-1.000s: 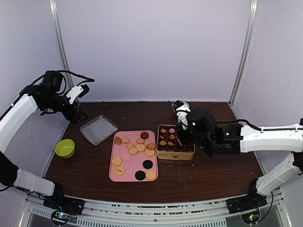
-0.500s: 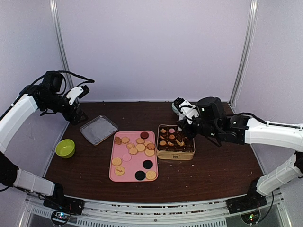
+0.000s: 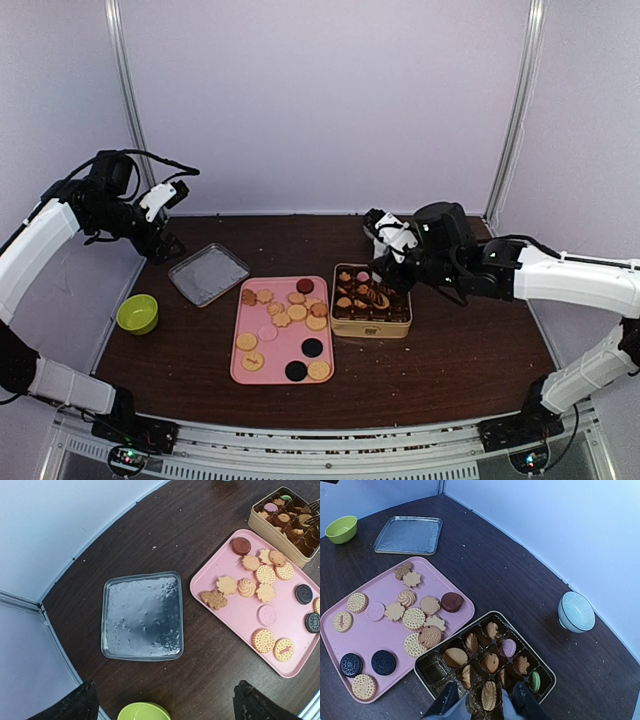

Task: Pack the cookies
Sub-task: Adjust the fake cookies in the empty pocket of the box.

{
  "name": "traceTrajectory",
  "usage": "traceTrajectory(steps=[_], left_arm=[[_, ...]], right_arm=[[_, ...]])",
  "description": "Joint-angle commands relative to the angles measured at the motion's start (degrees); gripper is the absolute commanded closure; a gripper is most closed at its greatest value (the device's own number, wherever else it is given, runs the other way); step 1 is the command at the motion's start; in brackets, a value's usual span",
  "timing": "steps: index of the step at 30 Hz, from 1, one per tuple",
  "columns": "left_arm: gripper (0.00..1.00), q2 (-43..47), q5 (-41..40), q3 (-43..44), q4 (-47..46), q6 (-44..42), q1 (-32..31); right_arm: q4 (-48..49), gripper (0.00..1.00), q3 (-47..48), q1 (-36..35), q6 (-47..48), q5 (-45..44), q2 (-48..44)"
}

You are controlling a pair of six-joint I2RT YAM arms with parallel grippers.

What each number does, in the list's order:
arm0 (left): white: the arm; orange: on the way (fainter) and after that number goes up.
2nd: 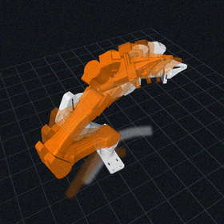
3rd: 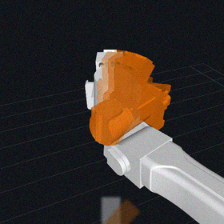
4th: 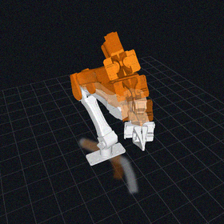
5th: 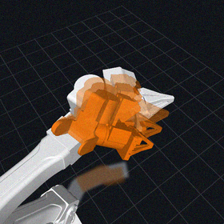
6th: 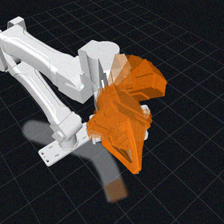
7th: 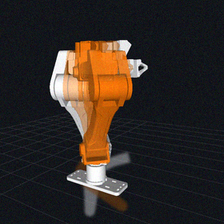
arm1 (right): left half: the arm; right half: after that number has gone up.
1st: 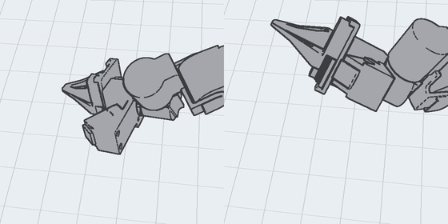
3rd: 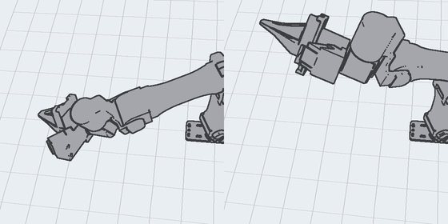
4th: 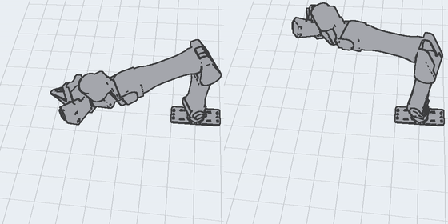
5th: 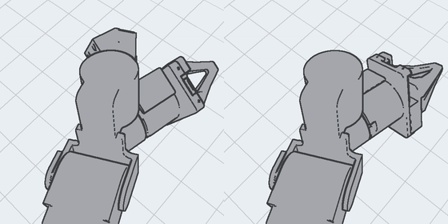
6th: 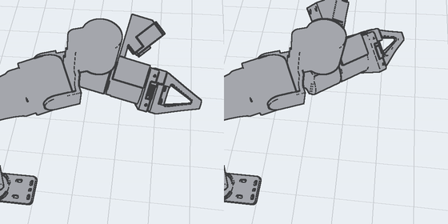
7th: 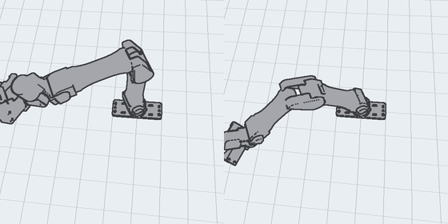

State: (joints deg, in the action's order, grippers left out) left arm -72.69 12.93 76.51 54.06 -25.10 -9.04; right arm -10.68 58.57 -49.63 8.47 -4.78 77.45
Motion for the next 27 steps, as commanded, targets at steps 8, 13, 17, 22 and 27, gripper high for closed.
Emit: traceTrajectory(steps=[8, 13, 17, 22, 27], left_arm=[[0.04, 0.4, 1.3, 0.6, -0.9, -0.4, 0.3], [0.04, 0.5, 1.4, 0.6, -0.9, -0.4, 0.3], [0.04, 0.5, 1.4, 0.7, -0.9, -0.4, 0.3], [0.04, 0.3, 1.5, 0.7, -0.9, -0.2, 0.4], [0.04, 0.4, 1.2, 0.5, -0.7, -0.5, 0.3]], right_arm=[[3.1, 0.62, 0.4, 0.2, -2.9, 1.6, -6.7], [4.4, 0.68, -0.7, 0.1, -3.2, -0.5, -7.6], [5.0, 0.75, -1.4, 0.2, -2.8, -2.3, -6.9], [4.8, 0.78, -1.8, 0.2, -3.3, -2.8, -4.9], [5.4, 0.78, -2.6, 0.4, -3.7, -3.0, -4.1]])
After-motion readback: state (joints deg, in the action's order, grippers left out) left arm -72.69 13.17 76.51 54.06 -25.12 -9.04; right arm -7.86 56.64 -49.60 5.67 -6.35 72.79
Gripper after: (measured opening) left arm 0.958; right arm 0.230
